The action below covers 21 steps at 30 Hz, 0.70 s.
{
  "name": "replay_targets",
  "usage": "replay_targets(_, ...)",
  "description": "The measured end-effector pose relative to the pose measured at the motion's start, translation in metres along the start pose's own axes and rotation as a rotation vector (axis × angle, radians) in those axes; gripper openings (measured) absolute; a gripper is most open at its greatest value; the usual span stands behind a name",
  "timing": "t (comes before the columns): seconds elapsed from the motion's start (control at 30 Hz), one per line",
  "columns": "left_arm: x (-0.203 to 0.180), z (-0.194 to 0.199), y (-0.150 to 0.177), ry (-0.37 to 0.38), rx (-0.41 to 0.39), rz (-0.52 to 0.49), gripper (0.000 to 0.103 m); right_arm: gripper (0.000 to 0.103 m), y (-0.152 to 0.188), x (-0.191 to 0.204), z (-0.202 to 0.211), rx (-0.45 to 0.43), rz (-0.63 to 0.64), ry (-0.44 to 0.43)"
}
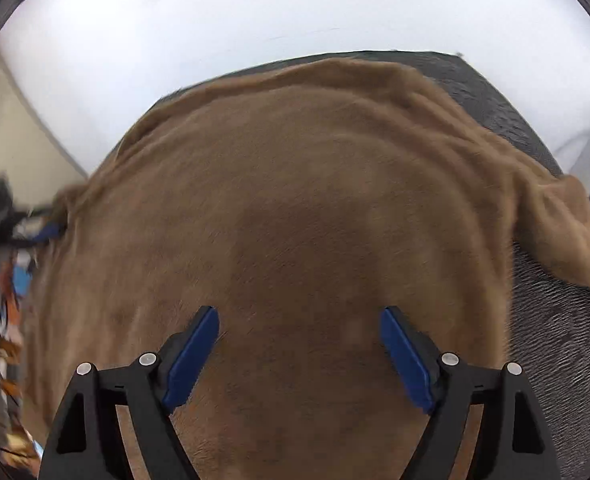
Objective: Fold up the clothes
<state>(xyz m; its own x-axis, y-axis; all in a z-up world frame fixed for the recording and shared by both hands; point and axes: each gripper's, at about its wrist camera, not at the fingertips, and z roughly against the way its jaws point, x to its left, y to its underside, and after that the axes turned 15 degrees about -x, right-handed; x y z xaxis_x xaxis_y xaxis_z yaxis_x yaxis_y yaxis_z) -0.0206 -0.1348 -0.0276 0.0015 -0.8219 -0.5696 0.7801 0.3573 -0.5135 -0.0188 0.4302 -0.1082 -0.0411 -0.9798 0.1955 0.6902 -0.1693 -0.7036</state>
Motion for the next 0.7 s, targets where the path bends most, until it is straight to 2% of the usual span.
replay_targets(0.13,0.000,0.016,-0.004,-0.070,-0.086,-0.002,0.087,0.085,-0.034,-0.014,0.004,-0.097,0.042,0.091)
replay_targets(0.2,-0.008,0.029,-0.008,-0.121,-0.161,-0.016,0.087,0.085,-0.050,-0.017,-0.006,-0.124,0.049,0.118)
replay_targets(0.33,-0.048,0.015,-0.024,-0.126,-0.242,-0.120,0.090,0.085,-0.079,-0.021,-0.035,-0.156,0.015,0.129)
replay_targets(0.47,-0.066,-0.066,-0.047,-0.146,-0.176,-0.134,0.096,0.085,-0.106,-0.022,-0.082,-0.152,-0.042,0.132)
replay_targets(0.63,-0.087,-0.168,-0.075,-0.171,-0.095,-0.151,0.096,0.085,-0.126,-0.028,-0.141,-0.107,-0.113,0.163)
replay_targets(0.7,-0.079,-0.194,-0.087,-0.244,-0.101,-0.131,0.099,0.085,-0.128,-0.032,-0.158,-0.093,-0.109,0.207)
